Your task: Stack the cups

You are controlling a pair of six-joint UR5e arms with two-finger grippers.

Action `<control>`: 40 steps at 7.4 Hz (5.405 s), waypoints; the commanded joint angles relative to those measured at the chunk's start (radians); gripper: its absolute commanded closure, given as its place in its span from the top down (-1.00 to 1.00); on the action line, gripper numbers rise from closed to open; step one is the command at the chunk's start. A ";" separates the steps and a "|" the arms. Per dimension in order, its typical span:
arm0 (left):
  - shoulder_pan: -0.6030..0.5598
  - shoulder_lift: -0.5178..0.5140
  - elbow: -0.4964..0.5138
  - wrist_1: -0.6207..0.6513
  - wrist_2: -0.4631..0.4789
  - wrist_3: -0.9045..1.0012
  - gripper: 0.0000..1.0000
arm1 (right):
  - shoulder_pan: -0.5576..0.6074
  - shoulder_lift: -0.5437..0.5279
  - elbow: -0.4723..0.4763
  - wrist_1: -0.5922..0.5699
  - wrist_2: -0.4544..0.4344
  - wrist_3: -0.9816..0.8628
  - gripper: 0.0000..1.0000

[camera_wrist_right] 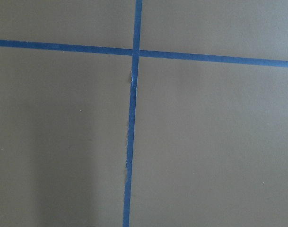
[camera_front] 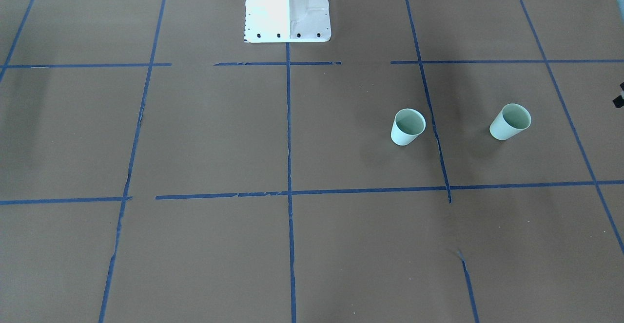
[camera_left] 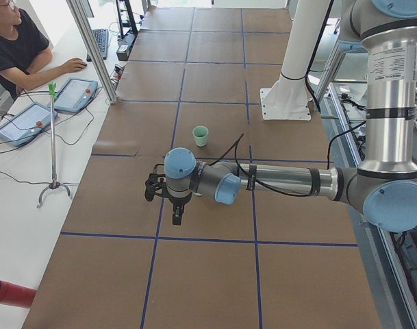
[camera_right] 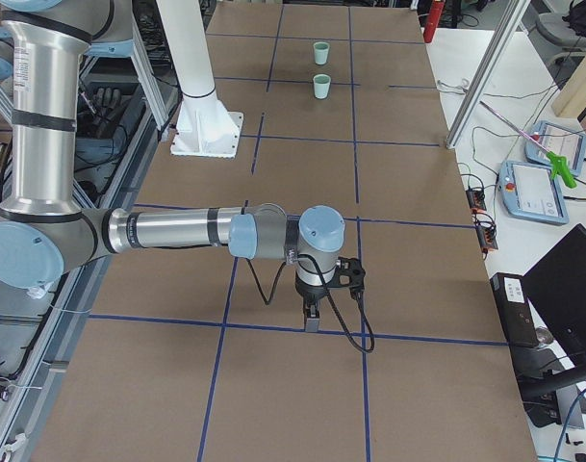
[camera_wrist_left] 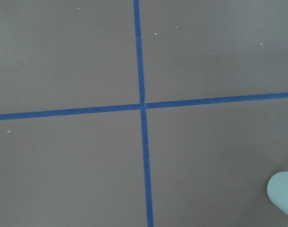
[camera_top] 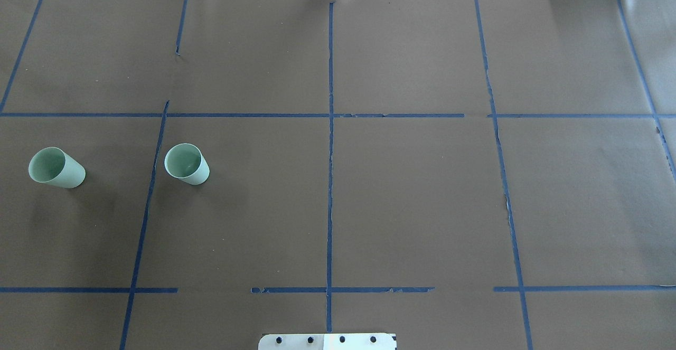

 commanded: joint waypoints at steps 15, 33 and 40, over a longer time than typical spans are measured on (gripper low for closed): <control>0.350 -0.008 -0.098 -0.169 0.100 -0.741 -1.00 | 0.000 0.000 0.000 0.002 0.000 0.000 1.00; 0.618 -0.222 -0.315 0.049 0.278 -1.377 -1.00 | 0.000 0.000 0.001 0.002 0.000 0.000 1.00; 0.515 -0.210 -0.333 0.049 0.265 -1.181 1.00 | 0.000 0.000 0.001 0.000 -0.001 0.000 1.00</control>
